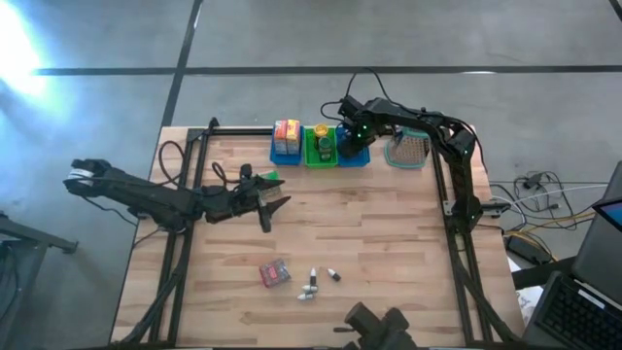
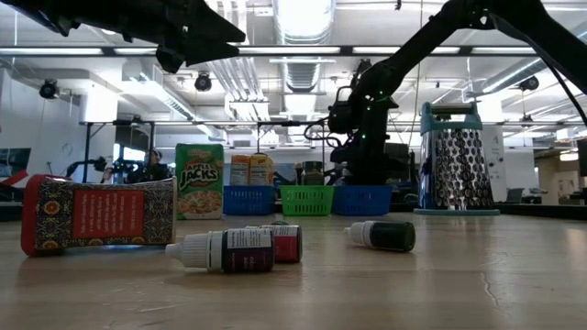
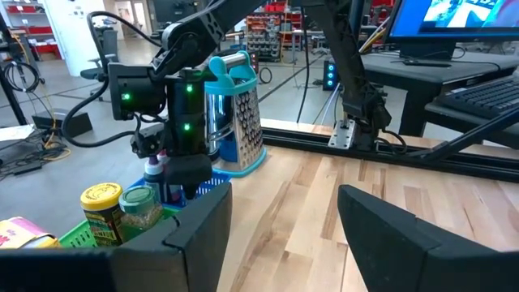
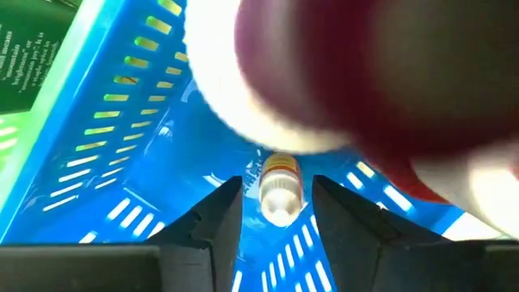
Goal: Pick & Place Kitchen Items
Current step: Put the small green food bottle coloring into the right blue bin
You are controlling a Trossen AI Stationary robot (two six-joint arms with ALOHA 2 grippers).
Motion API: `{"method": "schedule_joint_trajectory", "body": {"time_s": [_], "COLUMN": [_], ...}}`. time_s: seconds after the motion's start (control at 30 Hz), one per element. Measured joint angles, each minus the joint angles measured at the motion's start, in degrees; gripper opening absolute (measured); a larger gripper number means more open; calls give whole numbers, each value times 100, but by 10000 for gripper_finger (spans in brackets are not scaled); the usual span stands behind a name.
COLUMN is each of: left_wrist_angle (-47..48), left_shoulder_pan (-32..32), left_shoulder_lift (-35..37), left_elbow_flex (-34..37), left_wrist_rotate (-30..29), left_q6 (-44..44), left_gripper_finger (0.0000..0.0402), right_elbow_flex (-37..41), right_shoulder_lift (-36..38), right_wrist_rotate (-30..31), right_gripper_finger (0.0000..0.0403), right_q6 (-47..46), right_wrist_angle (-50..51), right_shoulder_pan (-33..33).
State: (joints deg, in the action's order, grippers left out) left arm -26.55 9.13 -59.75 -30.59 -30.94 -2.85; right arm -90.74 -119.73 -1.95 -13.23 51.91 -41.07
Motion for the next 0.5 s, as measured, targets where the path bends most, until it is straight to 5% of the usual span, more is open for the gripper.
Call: {"method": "schedule_joint_trajectory", "body": {"time_s": [0.5], "left_wrist_angle": [2], "left_shoulder_pan": [1], "left_shoulder_lift": [0], "left_elbow_flex": [0], "left_wrist_rotate": [0], "left_q6": [0], "left_gripper_finger": [232], "right_elbow_flex": [0], "right_shoulder_lift": [385], "right_wrist_rotate": [53], "right_gripper_finger": [164], "right_q6": [146], "right_wrist_angle": [-12], "right_shoulder_pan": [4]}}
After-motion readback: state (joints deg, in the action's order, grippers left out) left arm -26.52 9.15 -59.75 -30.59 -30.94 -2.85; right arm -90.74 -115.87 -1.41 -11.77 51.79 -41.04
